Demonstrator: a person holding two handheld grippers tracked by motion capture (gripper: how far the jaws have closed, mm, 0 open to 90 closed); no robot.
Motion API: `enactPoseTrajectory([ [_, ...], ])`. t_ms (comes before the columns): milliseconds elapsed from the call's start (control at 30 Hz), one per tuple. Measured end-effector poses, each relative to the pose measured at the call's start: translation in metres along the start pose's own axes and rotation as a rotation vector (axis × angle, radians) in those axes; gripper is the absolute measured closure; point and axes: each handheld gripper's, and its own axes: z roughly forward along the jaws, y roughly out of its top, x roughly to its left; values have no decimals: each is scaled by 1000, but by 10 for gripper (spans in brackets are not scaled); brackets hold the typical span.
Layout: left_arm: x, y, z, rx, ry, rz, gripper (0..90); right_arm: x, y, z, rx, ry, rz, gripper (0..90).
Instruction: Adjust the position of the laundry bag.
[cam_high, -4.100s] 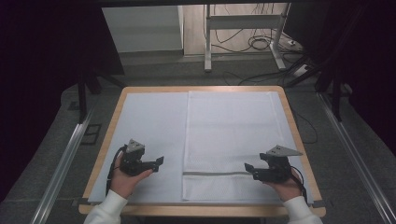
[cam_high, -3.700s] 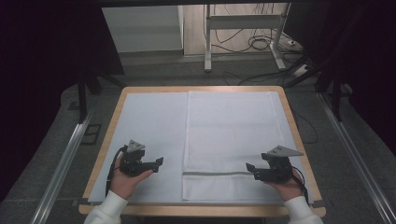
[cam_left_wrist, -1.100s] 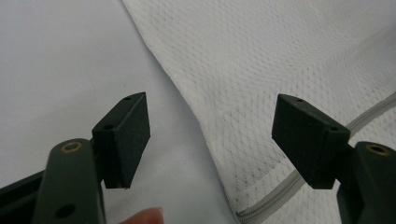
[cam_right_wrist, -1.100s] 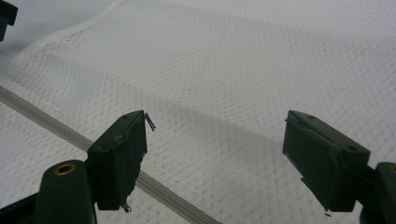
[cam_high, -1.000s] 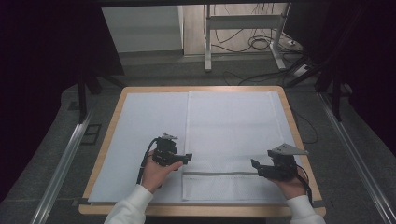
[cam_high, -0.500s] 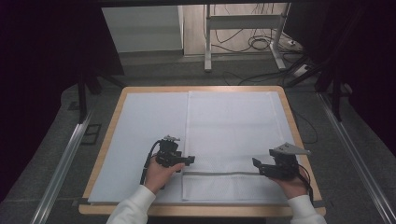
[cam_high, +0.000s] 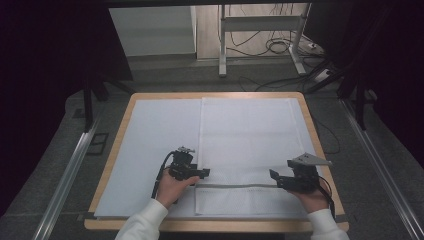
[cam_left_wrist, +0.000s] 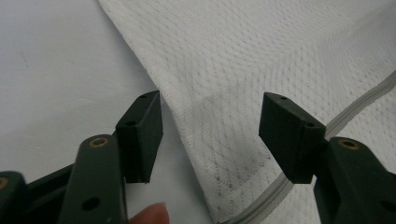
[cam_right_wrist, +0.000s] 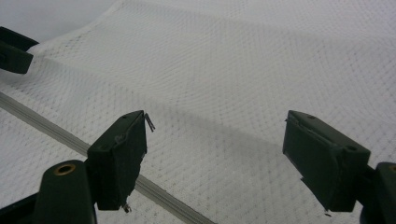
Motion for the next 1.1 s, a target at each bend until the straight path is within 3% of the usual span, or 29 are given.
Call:
enactPoseTrajectory([
  [100, 0, 0, 3, 22, -2, 18, 455, -1, 0, 0, -3, -2, 2, 214],
  [367, 1, -1, 3, 13, 35, 45, 619, -3, 1, -1, -4, -5, 10, 214],
  [533, 0, 0, 4, 14, 55, 74, 662, -3, 1, 0, 3, -6, 11, 214],
  [833, 3, 2, 6, 17, 61, 58, 867, -5, 2, 1, 3, -12, 13, 211],
  [1100, 9, 2, 5, -5, 11, 15, 890, -10, 2, 1, 6, -23, 21, 210],
])
